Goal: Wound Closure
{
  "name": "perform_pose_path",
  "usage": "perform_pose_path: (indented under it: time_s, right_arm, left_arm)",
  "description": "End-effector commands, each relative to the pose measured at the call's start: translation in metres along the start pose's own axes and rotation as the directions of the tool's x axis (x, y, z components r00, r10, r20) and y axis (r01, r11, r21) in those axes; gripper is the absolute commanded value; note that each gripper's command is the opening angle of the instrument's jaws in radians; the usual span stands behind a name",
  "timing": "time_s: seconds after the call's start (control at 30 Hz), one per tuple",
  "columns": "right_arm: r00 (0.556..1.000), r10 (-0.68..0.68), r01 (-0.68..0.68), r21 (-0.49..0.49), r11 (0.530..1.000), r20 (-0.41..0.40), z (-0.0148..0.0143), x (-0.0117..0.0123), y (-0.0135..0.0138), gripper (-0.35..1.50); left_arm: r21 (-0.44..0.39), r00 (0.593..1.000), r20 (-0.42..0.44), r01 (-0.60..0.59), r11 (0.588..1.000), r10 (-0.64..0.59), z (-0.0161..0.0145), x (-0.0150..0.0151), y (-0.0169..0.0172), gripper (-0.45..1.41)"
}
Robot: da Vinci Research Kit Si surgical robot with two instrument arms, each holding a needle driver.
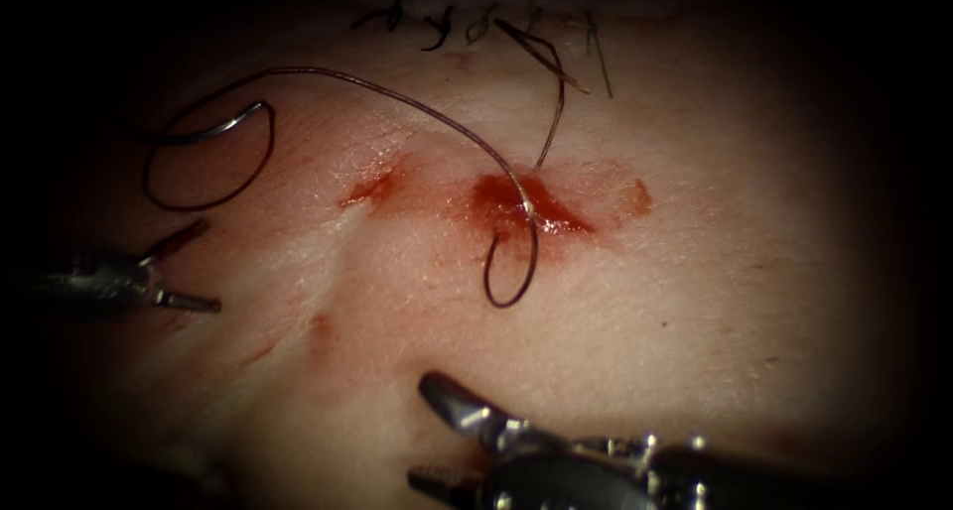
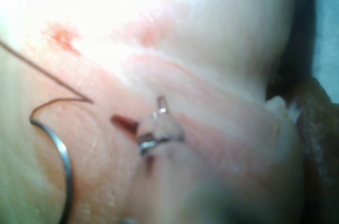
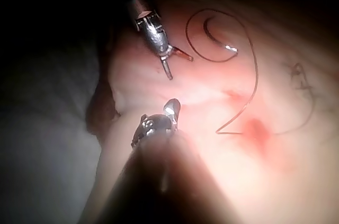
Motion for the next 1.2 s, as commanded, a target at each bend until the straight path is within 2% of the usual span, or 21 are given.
perform_pose_path:
  time_s: [0.03,0.1,0.23,0.33,0.37,0.4,0.47,0.53,0.77,0.9,1.0,1.1,1.2]
  right_arm:
    - [1.000,0.001,-0.001,0.003,1.000,-0.001,0.0007,-0.0001,-0.0008,1.39]
    - [1.000,0.000,0.000,0.003,1.000,-0.002,0.0007,-0.0001,-0.0008,1.39]
    - [1.000,0.002,-0.002,0.008,1.000,0.001,0.0006,-0.0003,-0.0011,1.39]
    - [1.000,0.001,-0.001,0.008,1.000,0.001,0.0006,-0.0004,-0.0012,1.39]
    - [1.000,0.001,-0.001,0.008,1.000,0.001,0.0007,-0.0005,-0.0012,1.39]
    - [1.000,0.001,-0.001,0.008,1.000,0.001,0.0007,-0.0005,-0.0012,1.39]
    - [1.000,-0.001,0.001,0.007,1.000,0.001,0.0008,-0.0006,-0.0013,1.39]
    - [1.000,0.005,-0.005,0.009,1.000,0.003,0.0008,-0.0007,-0.0013,1.39]
    - [1.000,0.001,-0.001,0.006,1.000,0.009,0.0009,-0.0009,-0.0017,1.39]
    - [1.000,0.000,0.000,0.006,1.000,0.010,0.0010,-0.0009,-0.0018,1.39]
    - [1.000,-0.001,0.001,0.006,1.000,0.009,0.0010,-0.0009,-0.0019,1.39]
    - [1.000,0.005,-0.005,0.006,1.000,0.009,0.0009,-0.0008,-0.0020,1.39]
    - [1.000,0.004,-0.004,0.007,1.000,0.008,0.0008,-0.0008,-0.0020,1.39]
  left_arm:
    - [0.017,1.000,-0.016,0.017,1.000,-0.017,0.0014,0.0000,-0.0001,0.79]
    - [0.027,0.999,-0.030,0.020,0.999,-0.020,0.0015,0.0001,-0.0005,0.79]
    - [0.074,0.990,-0.120,0.089,0.993,-0.080,0.0008,0.0005,-0.0027,0.81]
    - [0.094,0.979,-0.167,0.130,0.987,-0.113,0.0003,0.0008,-0.0030,0.79]
    - [0.100,0.969,-0.210,0.154,0.983,-0.130,-0.0002,0.0010,-0.0030,0.77]
    - [0.100,0.969,-0.210,0.154,0.983,-0.130,-0.0002,0.0010,-0.0030,0.77]
    - [0.097,0.942,-0.297,0.194,0.976,-0.158,-0.0010,0.0016,-0.0032,0.76]
    - [0.098,0.933,-0.320,0.205,0.974,-0.164,-0.0012,0.0019,-0.0034,0.76]
    - [0.071,0.856,-0.475,0.269,0.960,-0.205,-0.0035,0.0049,-0.0050,0.72]
    - [0.062,0.843,-0.494,0.277,0.959,-0.211,-0.0039,0.0057,-0.0056,0.67]
    - [0.060,0.842,-0.497,0.274,0.960,-0.209,-0.0034,0.0058,-0.0056,0.51]
    - [0.052,0.845,-0.492,0.269,0.962,-0.210,-0.0028,0.0055,-0.0055,0.19]
    - [0.039,0.854,-0.477,0.258,0.965,-0.209,-0.0027,0.0051,-0.0054,-0.30]
